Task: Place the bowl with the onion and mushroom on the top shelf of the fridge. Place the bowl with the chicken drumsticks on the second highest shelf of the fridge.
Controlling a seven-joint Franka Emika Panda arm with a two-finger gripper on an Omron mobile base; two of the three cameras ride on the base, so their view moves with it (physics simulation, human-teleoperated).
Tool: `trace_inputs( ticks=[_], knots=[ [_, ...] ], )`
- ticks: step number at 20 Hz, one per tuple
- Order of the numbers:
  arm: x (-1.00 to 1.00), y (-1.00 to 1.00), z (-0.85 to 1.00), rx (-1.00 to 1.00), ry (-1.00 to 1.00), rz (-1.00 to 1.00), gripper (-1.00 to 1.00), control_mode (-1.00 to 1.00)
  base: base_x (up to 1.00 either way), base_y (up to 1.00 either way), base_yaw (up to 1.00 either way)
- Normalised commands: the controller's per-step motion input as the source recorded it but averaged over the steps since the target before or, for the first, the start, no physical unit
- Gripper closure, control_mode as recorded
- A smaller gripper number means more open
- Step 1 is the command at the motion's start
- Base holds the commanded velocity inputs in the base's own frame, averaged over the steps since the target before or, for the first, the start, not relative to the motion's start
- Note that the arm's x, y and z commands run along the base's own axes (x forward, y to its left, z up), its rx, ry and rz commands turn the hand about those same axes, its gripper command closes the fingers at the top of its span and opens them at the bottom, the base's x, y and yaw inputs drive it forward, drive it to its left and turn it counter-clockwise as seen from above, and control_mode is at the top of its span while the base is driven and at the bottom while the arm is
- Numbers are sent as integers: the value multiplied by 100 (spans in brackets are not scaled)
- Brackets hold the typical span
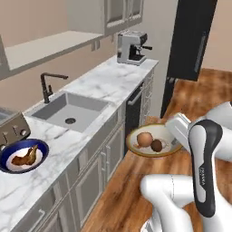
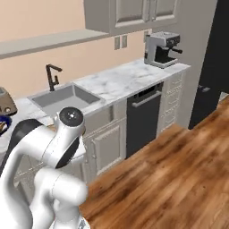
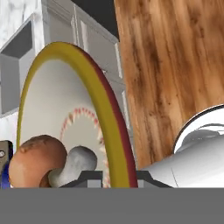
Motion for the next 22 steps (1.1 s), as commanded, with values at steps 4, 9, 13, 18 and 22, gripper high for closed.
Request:
trace_inputs(
  ticks=[4,9,13,18,22],
  knots=[
    [0,0,0,0,0,0,100,100,0,-82,-69],
    [0,0,0,0,0,0,100,100,19,-99,-56],
    [0,0,0,0,0,0,100,100,69,-83,-46],
    [0,0,0,0,0,0,100,100,100,-55,-25],
    [0,0,0,0,0,0,100,100,100,-29,-12]
  ],
)
